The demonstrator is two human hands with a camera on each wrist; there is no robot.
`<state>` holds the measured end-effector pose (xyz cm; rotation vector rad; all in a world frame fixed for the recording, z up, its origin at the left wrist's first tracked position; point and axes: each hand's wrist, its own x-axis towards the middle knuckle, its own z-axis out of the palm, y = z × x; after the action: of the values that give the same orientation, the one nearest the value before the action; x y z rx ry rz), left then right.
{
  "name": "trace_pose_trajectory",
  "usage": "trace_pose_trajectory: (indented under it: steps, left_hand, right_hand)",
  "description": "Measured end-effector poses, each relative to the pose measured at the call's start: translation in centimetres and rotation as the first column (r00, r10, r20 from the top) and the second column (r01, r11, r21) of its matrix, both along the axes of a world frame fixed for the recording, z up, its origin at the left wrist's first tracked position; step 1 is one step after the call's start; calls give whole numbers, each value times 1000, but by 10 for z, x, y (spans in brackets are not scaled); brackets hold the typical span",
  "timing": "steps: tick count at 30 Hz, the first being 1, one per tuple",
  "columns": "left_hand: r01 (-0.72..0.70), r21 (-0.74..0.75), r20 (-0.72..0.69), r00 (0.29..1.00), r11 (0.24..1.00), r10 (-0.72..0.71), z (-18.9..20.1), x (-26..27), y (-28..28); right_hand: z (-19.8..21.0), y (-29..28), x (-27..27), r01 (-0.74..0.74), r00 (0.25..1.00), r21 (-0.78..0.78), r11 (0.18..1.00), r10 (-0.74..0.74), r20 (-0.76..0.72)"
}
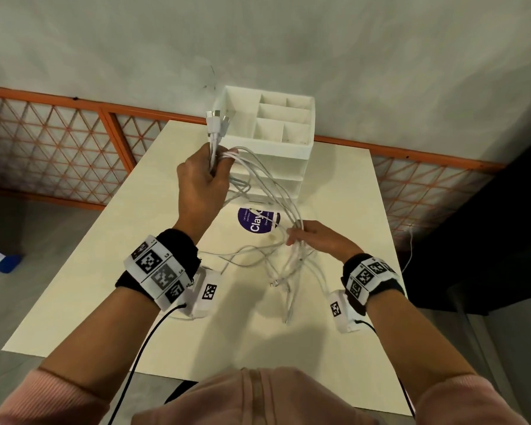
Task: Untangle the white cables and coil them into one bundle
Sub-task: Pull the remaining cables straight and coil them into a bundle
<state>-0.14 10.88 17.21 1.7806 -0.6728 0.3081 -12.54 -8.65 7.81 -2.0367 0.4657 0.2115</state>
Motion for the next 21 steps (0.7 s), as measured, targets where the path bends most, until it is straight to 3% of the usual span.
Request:
trace_pose_trajectory:
  steps: [4,8,11,16,19,21]
  left_hand:
    - [-33,24,11,999,999,33,-11,6,7]
    - [-38,116,24,999,993,35,-18,20,13]
    - [-7,185,17,1000,983,3,-28,26,14]
    - [81,342,-85,995,936,-55,-49,24,-1]
    - [100,426,-161,986,899,-34,-55,19,-13]
    - [87,430,-191,982,899,-4,-55,15,-19]
  right_hand:
    - [16,-16,3,241,955,-102,965,-216,205]
    - [41,-38,6,370,888,-221,902,-273,371]
    - [31,-50,10,321,929,-295,900,-240,280]
    - [-21,-44,7,151,988,-411,899,-123,95]
    - [-40,-22,5,211,967,-418,884,-128,219]
    - [-47,-4,0,186,962,-318,930,-106,252]
